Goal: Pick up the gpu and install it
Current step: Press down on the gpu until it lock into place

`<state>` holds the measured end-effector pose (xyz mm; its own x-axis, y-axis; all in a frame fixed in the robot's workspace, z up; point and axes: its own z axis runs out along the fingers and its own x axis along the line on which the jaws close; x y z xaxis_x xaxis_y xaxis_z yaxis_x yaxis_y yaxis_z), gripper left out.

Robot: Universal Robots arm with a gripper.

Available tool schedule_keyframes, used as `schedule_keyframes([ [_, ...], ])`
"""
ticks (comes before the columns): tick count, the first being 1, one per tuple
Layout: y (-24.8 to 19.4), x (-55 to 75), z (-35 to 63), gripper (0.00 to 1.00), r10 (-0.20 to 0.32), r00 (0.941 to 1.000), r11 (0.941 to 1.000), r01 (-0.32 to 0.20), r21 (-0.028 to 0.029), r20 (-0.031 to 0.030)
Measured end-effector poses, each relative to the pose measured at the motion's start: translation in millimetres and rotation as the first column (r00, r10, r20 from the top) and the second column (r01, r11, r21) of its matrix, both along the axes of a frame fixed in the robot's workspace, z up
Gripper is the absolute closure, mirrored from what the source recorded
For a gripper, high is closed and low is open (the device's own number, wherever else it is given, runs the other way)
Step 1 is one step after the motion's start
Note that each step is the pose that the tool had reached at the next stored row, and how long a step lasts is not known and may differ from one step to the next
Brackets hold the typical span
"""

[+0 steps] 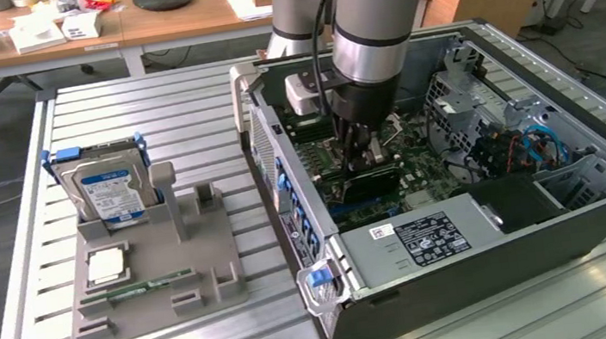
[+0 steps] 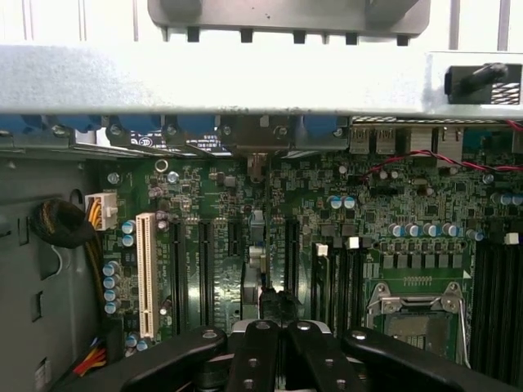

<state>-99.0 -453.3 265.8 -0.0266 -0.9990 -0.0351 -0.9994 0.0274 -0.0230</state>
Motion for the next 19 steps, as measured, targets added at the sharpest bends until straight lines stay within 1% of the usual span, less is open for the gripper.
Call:
schedule_keyframes([
  [2,-0.5,0.0,0.0,0.89,0.0,1.0,1.0,0.0,0.0018,0.0],
  [5,-0.9,0.0,0.0,0.89,0.0,1.0,1.0,0.0,0.0027,0.0],
  [19,-1.1,0.0,-0.8,0.89,0.001,1.0,1.0,-0.001,0.0026,-0.0001],
])
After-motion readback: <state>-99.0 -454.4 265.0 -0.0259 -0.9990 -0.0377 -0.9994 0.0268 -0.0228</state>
